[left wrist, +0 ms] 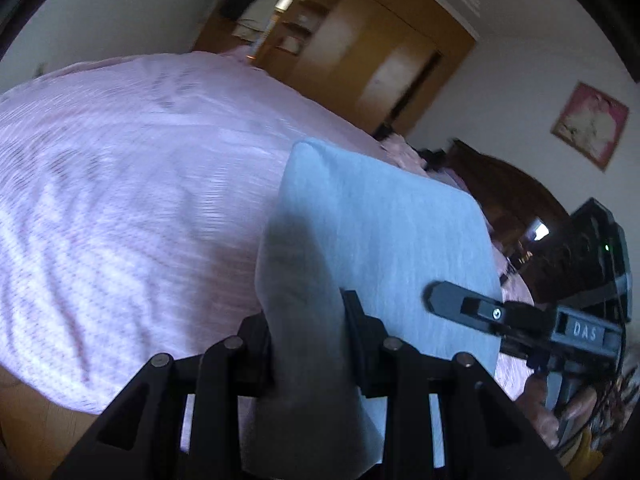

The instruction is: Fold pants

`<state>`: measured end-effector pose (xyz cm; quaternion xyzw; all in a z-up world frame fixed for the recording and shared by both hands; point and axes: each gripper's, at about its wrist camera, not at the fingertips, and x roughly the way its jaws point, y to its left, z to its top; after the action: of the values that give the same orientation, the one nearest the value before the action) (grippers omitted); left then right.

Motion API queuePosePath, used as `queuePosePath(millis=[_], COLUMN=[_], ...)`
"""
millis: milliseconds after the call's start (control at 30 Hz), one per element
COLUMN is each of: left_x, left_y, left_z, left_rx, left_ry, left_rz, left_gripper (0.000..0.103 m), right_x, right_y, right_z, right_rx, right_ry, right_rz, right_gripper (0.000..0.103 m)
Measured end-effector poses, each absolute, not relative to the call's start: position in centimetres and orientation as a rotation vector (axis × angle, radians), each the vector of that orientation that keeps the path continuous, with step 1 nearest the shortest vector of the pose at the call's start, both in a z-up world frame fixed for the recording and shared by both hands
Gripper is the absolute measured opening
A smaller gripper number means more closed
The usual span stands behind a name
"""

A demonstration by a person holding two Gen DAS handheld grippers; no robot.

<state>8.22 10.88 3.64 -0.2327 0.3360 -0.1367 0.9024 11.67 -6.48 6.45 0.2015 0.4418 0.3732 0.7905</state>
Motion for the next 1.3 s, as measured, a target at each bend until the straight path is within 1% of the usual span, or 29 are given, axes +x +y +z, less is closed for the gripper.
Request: queuePosePath(millis=[200, 400, 600, 733, 800, 833, 900, 933, 967, 1033, 1133, 1300], left_x=[11.6, 15.9, 19.8, 22.2, 23.2, 23.4, 23.6, 23.4, 23.4, 23.3, 22.1, 19.2], left_y=[4.9, -0.2, -3.6, -4.7, -5.4, -5.4, -5.2, -5.2, -5.1, -4.9, -5.3, -6.4], left_z=[4.8, 4.1, 1.6, -0.8, -2.3, -2.8, -3.8, -4.0, -4.3, -4.8, -4.2, -1.1], left_rx=[-0.368, -0.258, -0.22, -0.199, -0.185, -0.182, -0.182, -0.18, -0.178, -0.183, -0.146, -0.025], left_ry=[0.72, 0.758, 0.815, 0.864, 0.901, 0.909, 0.909, 0.907, 0.907, 0.911, 0.902, 0.831], left_rz=[-0.327, -0.345, -0.374, -0.386, -0.394, -0.394, -0.4, -0.4, -0.397, -0.4, -0.389, -0.34], left_gripper=[0.031, 0.031, 0.031, 0.032, 0.034, 0.035, 0.04, 0.046, 0.049, 0.049, 0.048, 0.048], right_x=[12.8, 16.5, 20.7, 23.4, 24.6, 25.1, 25.7, 25.8, 25.8, 25.9, 25.6, 24.1], right_y=[-12.1, -15.1, -17.7, -19.9, -20.5, -20.8, -21.0, -21.0, -21.0, -21.3, -21.7, -21.9], right_z=[7.7, 7.4, 5.9, 3.1, 1.5, 0.7, -0.8, -1.6, -2.2, -3.3, -3.4, -0.7], right_rx=[0.423, 0.386, 0.358, 0.364, 0.352, 0.354, 0.352, 0.333, 0.315, 0.33, 0.376, 0.326], right_ry=[0.911, 0.912, 0.921, 0.964, 0.989, 1.006, 1.029, 1.038, 1.041, 1.035, 1.028, 0.994], right_rz=[0.783, 0.73, 0.667, 0.594, 0.558, 0.544, 0.525, 0.505, 0.493, 0.489, 0.48, 0.439], right_gripper=[0.016, 0.016, 0.016, 0.016, 0.016, 0.017, 0.018, 0.02, 0.024, 0.026, 0.028, 0.028])
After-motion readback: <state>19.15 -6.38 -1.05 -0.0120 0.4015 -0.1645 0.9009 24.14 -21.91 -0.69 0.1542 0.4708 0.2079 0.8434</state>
